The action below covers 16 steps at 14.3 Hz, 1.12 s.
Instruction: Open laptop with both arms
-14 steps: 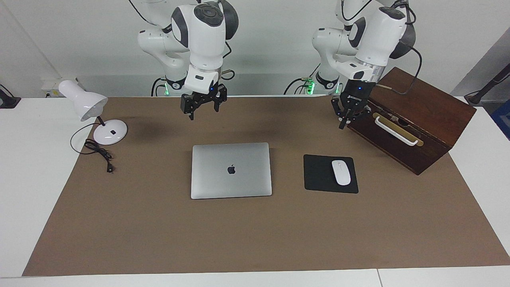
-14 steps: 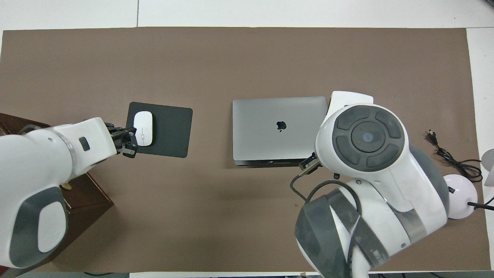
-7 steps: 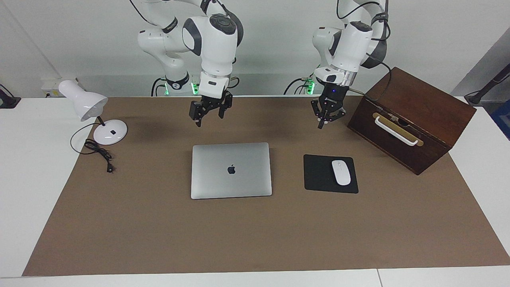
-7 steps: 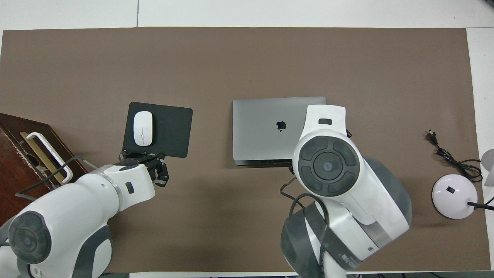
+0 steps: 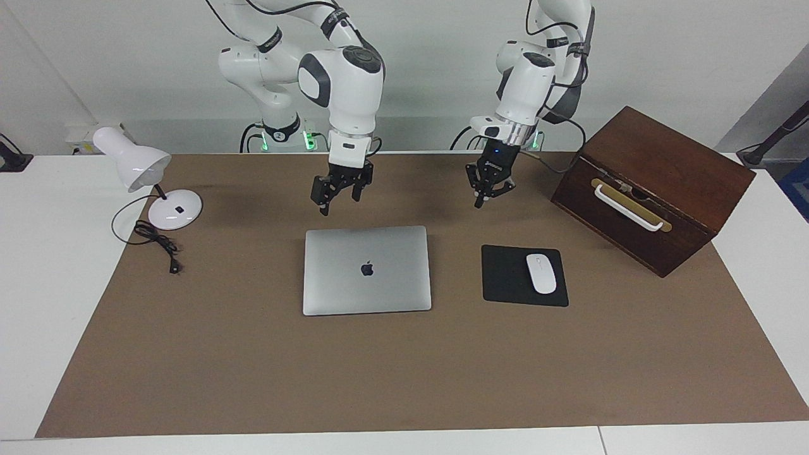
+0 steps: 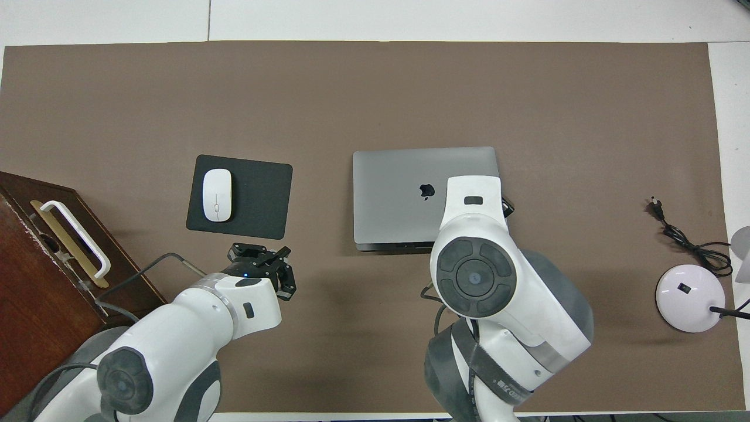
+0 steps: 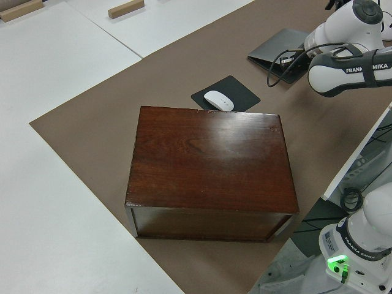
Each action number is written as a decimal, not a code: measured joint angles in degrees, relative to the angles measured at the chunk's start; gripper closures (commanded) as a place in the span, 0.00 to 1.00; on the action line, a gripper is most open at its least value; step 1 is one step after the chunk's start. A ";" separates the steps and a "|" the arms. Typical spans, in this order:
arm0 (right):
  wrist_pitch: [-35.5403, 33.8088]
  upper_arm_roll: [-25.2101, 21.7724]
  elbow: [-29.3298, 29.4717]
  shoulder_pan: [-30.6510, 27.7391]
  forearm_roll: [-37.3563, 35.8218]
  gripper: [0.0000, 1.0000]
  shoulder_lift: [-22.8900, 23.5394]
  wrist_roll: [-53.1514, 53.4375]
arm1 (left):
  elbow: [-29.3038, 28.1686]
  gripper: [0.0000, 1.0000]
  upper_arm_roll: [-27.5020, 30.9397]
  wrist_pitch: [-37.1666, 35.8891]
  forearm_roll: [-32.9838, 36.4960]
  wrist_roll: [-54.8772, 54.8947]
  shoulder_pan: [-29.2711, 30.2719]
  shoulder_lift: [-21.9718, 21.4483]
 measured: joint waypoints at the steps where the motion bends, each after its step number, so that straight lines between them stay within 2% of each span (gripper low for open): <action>1: 1.22 0.17 -0.72 0.00 -1.04 0.00 0.30 0.00 | -0.47 1.00 0.01 3.48 -0.12 -1.68 -1.83 2.06; 5: 5.77 0.24 -3.42 0.00 -3.54 0.00 1.94 0.02 | -0.76 1.00 -0.03 12.14 -0.22 -9.78 -7.93 8.50; 8: 9.62 0.53 -4.96 0.01 -7.66 0.00 3.56 2.23 | -1.78 1.00 -0.02 15.04 -0.23 -13.86 -10.25 9.31; 12: 11.18 2.02 -6.43 0.05 -16.31 0.00 6.53 8.60 | -3.25 1.00 0.01 19.17 -0.23 -18.16 -12.42 10.63; 16: 13.05 2.18 -7.16 0.04 -17.74 0.00 7.28 9.09 | -3.61 1.00 0.04 27.60 -0.24 -21.18 -14.25 15.41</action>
